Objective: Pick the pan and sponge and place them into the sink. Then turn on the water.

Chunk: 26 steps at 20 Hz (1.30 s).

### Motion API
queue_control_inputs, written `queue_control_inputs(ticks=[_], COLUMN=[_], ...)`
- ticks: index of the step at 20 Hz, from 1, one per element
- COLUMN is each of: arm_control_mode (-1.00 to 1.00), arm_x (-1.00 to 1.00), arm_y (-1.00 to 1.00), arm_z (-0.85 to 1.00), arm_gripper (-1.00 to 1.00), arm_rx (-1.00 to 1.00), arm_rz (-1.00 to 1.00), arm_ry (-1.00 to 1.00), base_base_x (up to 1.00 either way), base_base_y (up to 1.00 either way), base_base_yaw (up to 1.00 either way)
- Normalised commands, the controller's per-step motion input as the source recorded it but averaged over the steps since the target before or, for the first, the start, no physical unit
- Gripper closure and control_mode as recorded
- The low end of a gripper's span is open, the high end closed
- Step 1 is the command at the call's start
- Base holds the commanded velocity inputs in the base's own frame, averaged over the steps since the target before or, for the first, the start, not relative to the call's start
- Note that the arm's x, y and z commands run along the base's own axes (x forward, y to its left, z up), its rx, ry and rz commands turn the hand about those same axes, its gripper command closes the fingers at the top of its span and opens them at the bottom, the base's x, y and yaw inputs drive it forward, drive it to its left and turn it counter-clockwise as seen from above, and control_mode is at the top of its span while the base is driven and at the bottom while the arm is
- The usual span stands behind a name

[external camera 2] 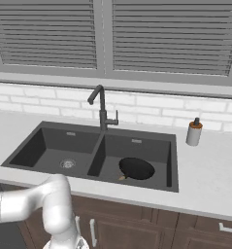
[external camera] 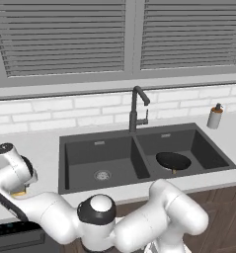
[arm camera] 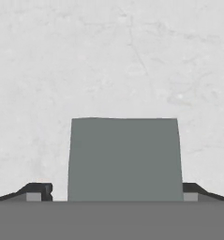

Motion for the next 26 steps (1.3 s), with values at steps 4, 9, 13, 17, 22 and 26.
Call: queue_control_inputs(ticks=[4,9,13,17,22,26], arm_control_mode=[-1.0,-1.0,-1.0,-1.0,-1.0,-1.0], arm_x=[-0.01,-0.06,-0.46,-0.48,-0.41,-0.41], arm_y=[-0.06,-0.31,-0.72,-0.61,-0.54,-0.52], arm_z=[-0.83,-1.0,-1.0,-1.0,-1.0,-0.66], arm_gripper=[-1.0,-1.0,-1.0,1.0,1.0,1.0], arm_rx=[0.01,0.0,0.0,0.0,0.0,0.03], arm_rz=[-0.09,-0.13,-0.2,-0.2,-0.2,-0.19], arm_ry=[0.0,0.0,0.0,0.0,0.0,-0.01], base_base_x=[0.0,0.0,0.0,0.0,0.0,0.0], base_base_y=[0.0,0.0,0.0,0.0,0.0,0.0], base_base_yaw=[0.0,0.0,0.0,0.0,0.0,0.0])
